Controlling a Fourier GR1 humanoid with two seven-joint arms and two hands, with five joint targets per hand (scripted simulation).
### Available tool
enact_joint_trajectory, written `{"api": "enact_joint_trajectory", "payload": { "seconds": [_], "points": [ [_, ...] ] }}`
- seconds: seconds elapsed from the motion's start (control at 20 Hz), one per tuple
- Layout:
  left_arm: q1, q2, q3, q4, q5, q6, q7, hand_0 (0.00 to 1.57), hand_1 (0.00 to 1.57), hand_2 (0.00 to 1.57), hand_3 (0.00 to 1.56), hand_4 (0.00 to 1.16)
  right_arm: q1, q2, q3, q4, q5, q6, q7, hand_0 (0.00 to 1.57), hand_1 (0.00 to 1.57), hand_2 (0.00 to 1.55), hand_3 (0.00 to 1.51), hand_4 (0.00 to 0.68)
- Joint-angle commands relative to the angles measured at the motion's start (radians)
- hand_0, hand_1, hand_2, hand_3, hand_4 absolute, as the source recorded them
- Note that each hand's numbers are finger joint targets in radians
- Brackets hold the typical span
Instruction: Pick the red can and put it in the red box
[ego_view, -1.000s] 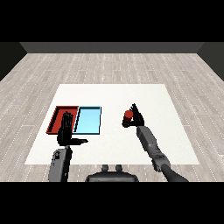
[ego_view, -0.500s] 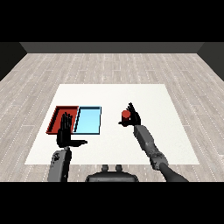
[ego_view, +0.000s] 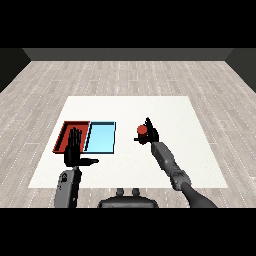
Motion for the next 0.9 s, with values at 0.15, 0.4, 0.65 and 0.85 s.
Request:
{"api": "enact_joint_trajectory", "payload": {
  "seconds": [0.15, 0.4, 0.65, 0.85],
  "points": [
    [0.098, -0.034, -0.050, -0.125, -0.028, 0.022, 0.007, 0.00, 0.00, 0.00, 0.00, 0.00, -0.002, 0.009, 0.006, 0.075, 0.045, -0.094, -0.076, 1.52, 1.52, 1.50, 1.46, 0.493],
    [-0.051, 0.012, 0.017, 0.007, 0.004, 0.015, 0.033, 0.00, 0.00, 0.00, 0.00, 0.00, -0.072, -0.001, 0.031, 0.028, 0.068, -0.221, 0.068, 1.54, 1.54, 1.47, 1.42, 0.575],
    [-0.003, -0.027, -0.023, 0.036, -0.024, 0.009, -0.043, 0.00, 0.00, 0.00, 0.00, 0.00, -0.064, 0.009, 0.069, 0.101, 0.069, -0.215, 0.010, 1.53, 1.53, 1.47, 1.42, 0.551],
    [-0.002, -0.009, -0.018, -0.018, -0.018, 0.017, 0.019, 0.00, 0.00, 0.00, 0.00, 0.00, -0.083, 0.004, 0.039, 0.109, 0.102, -0.217, 0.025, 1.53, 1.53, 1.47, 1.41, 0.546]
  ]
}}
